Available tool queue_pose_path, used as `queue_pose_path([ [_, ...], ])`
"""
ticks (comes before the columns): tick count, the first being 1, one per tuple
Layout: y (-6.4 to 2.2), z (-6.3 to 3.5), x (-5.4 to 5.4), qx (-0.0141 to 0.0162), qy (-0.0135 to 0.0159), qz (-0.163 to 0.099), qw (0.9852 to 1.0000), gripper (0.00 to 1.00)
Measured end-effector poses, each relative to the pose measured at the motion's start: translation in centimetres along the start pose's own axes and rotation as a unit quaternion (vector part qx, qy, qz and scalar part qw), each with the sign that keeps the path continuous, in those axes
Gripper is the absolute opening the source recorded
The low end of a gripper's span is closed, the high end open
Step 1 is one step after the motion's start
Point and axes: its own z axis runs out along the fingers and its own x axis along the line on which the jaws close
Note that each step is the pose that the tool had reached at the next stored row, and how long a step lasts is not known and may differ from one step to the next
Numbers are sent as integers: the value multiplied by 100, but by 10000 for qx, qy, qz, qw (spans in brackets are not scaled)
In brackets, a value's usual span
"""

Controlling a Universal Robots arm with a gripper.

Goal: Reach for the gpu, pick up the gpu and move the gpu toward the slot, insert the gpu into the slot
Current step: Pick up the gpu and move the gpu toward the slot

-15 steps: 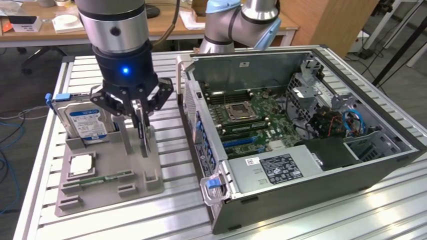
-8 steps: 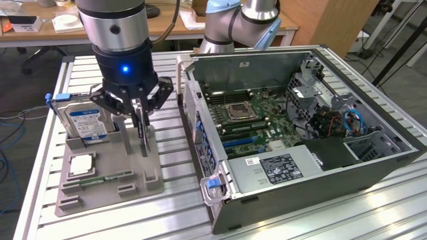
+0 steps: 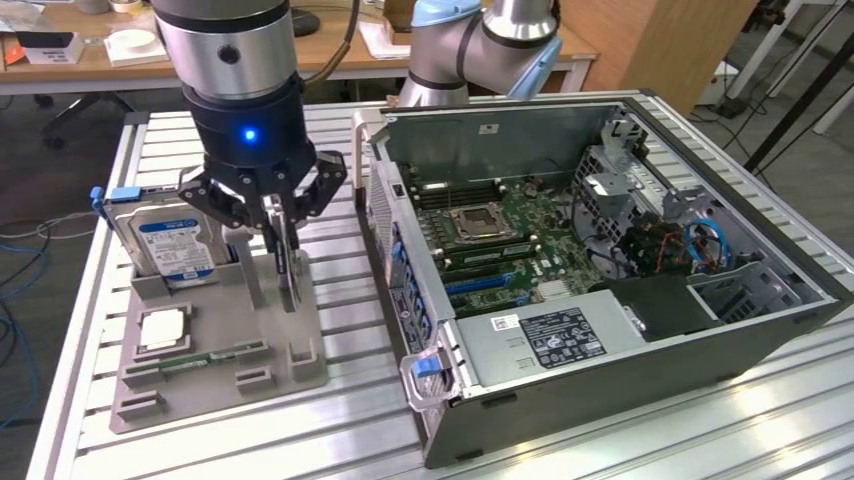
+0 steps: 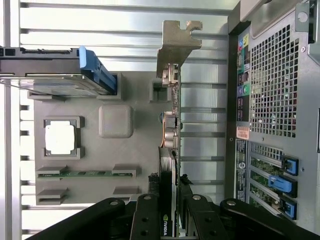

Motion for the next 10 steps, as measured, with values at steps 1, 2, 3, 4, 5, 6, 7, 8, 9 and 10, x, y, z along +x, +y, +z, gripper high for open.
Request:
queue_pose_path([
  [1,0,-3,0,0,0,0,10000,26],
  [2,0,-6,0,0,0,0,10000,26],
  [3,0,-9,0,0,0,0,10000,26],
  [4,1,-13,0,0,0,0,10000,26],
  [5,1,-16,0,0,0,0,10000,26],
  [6,1,-19,-1,0,0,0,10000,26],
  [7,1,-22,-1,0,0,0,10000,26],
  [8,1,-25,-1,0,0,0,10000,26],
  [9,1,-28,-1,0,0,0,10000,26],
  [10,1,-31,-1,0,0,0,10000,26],
])
